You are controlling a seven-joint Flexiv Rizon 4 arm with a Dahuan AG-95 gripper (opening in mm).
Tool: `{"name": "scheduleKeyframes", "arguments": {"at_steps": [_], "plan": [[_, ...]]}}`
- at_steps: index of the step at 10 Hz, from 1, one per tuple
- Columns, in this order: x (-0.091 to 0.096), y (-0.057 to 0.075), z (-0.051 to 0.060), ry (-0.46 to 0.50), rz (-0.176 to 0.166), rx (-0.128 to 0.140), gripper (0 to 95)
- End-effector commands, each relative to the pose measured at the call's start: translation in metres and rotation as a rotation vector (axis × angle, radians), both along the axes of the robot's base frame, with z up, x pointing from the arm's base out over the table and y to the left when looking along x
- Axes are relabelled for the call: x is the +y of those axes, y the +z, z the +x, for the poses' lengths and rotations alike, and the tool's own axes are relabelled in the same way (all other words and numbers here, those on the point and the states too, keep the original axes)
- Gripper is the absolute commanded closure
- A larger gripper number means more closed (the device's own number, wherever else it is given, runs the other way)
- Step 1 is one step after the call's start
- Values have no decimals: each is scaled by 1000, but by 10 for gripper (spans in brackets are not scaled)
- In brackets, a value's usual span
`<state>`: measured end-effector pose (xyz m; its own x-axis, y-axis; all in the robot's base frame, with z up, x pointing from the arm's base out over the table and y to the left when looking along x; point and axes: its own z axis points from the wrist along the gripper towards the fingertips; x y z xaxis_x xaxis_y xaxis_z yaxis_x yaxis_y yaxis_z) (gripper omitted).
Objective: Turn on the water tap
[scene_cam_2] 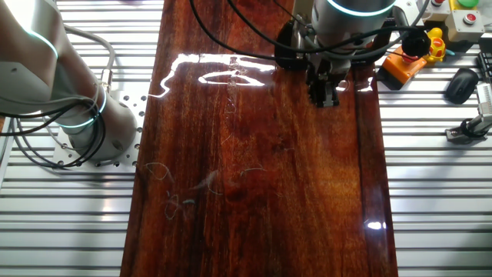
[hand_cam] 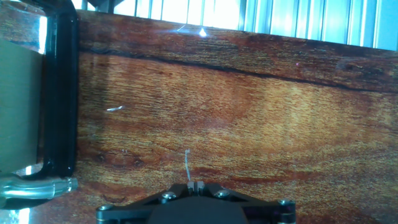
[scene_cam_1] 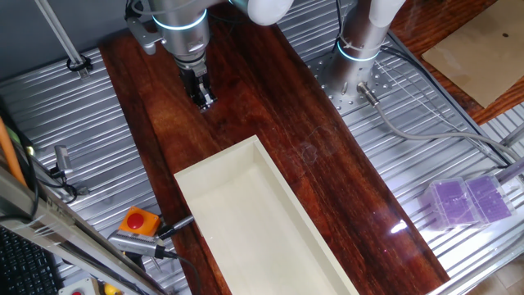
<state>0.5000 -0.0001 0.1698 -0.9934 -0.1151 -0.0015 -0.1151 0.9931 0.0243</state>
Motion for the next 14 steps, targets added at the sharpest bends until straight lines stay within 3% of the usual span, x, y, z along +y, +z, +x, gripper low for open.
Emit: {"name": "scheduleKeyframes", "arguments": {"at_steps": [1, 11, 14], "plan": [[0, 0, 0, -1, 0, 2, 950], [0, 0, 0, 1, -2, 4, 950], [0, 0, -4, 47, -1, 3, 950]]}}
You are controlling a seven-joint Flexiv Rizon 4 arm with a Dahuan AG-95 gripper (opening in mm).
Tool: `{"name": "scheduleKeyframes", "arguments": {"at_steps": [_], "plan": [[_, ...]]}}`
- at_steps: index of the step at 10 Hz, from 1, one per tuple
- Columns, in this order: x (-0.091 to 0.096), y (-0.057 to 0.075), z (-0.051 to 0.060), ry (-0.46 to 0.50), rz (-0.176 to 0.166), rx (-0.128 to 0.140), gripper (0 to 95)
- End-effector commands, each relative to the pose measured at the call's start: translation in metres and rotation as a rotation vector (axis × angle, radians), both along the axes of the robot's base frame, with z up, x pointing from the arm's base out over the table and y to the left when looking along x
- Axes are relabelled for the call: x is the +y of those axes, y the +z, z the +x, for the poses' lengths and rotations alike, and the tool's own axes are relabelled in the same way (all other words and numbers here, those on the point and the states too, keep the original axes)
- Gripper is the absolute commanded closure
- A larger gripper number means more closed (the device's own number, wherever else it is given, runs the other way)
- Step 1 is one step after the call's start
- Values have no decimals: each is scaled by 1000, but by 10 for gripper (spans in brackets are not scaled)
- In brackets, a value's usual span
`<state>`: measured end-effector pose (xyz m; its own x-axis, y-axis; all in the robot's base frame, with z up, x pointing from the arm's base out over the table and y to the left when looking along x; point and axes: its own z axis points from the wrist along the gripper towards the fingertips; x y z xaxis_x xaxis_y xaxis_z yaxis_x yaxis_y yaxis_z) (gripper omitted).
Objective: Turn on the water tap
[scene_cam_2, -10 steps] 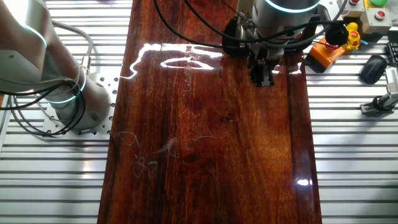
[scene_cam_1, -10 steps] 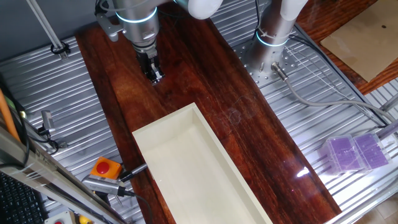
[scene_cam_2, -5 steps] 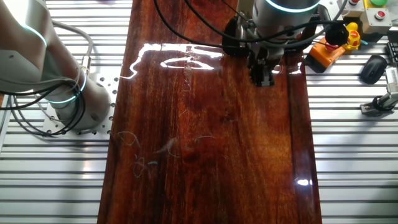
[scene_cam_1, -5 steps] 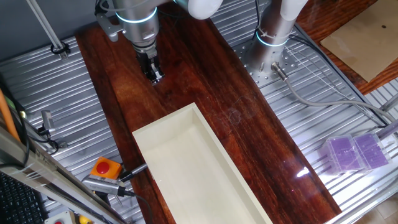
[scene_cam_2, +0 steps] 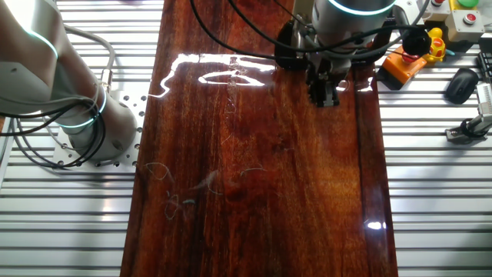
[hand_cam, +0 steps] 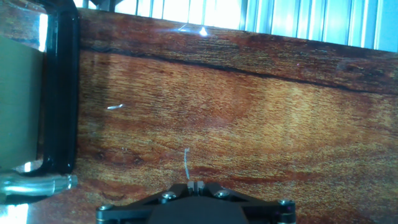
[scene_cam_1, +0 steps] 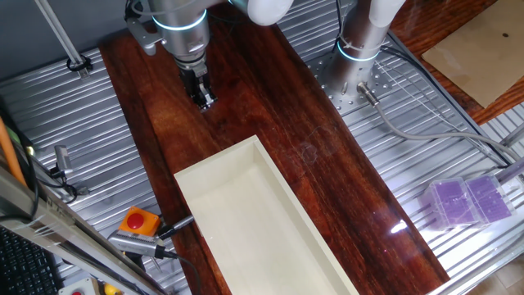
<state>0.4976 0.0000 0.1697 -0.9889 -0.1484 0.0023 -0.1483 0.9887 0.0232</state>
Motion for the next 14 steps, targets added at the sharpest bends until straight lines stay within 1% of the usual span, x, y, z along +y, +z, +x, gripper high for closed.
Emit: {"name": "scheduleKeyframes", "arguments": {"at_steps": [1, 2, 3, 5, 6, 7, 8, 9, 10, 12, 13, 14], "plan": [[0, 0, -1, 106, 1, 0, 950], [0, 0, -1, 126, 1, 1, 950], [0, 0, -1, 194, 3, 14, 950], [0, 0, -1, 228, 5, 24, 950], [0, 0, -1, 236, 6, 28, 950], [0, 0, -1, 223, 9, 31, 950], [4, 0, -3, 214, 14, 28, 950], [13, 0, -7, 196, 8, 29, 950], [30, 1, -17, 156, 5, 32, 950], [56, 5, -34, 112, 3, 33, 950], [64, 6, -39, 104, 2, 34, 950], [66, 8, -40, 129, 3, 37, 950]]}}
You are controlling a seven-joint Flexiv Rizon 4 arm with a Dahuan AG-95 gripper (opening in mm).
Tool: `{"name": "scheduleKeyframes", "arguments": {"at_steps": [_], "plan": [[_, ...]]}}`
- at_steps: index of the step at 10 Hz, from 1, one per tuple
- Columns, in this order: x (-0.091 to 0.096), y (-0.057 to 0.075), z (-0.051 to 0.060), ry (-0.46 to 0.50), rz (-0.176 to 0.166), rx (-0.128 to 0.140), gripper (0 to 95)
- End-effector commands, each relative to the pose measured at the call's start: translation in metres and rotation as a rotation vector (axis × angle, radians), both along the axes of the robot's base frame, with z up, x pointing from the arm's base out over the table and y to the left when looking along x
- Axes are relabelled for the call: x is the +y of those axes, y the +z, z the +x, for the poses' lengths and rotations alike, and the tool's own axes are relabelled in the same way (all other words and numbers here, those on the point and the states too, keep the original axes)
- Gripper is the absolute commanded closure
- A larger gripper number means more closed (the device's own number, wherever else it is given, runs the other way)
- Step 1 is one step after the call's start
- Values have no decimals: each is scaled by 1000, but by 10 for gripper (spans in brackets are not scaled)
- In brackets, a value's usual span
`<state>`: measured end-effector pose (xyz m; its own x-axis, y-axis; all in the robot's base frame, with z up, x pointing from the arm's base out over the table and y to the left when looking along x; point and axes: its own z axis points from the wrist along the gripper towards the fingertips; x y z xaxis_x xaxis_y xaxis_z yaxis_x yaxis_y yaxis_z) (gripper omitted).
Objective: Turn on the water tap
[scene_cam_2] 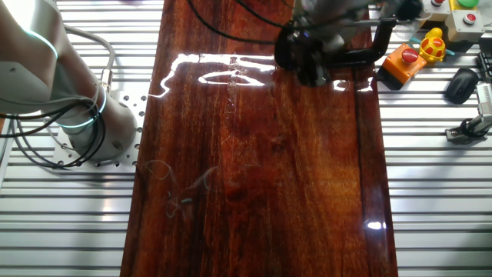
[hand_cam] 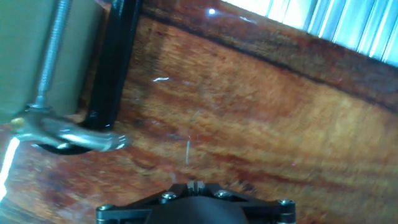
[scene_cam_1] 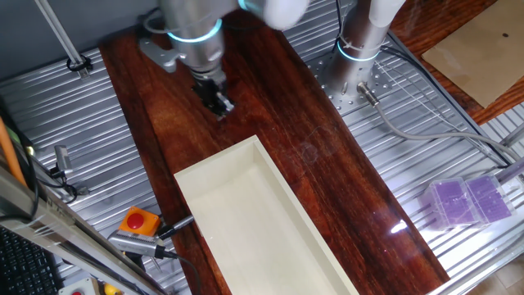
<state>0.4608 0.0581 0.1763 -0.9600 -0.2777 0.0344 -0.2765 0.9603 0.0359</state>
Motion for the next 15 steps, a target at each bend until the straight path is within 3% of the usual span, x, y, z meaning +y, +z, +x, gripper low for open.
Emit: {"name": "scheduleKeyframes", "arguments": {"at_steps": [1, 5, 7, 11, 15], "plan": [[8, 1, -3, 55, 2, 12, 950], [8, 1, -3, 160, 12, 27, 950], [14, -1, -5, 136, 17, 21, 950], [56, 4, -16, 39, 10, 25, 950], [58, 4, -16, 31, 13, 26, 950]]}}
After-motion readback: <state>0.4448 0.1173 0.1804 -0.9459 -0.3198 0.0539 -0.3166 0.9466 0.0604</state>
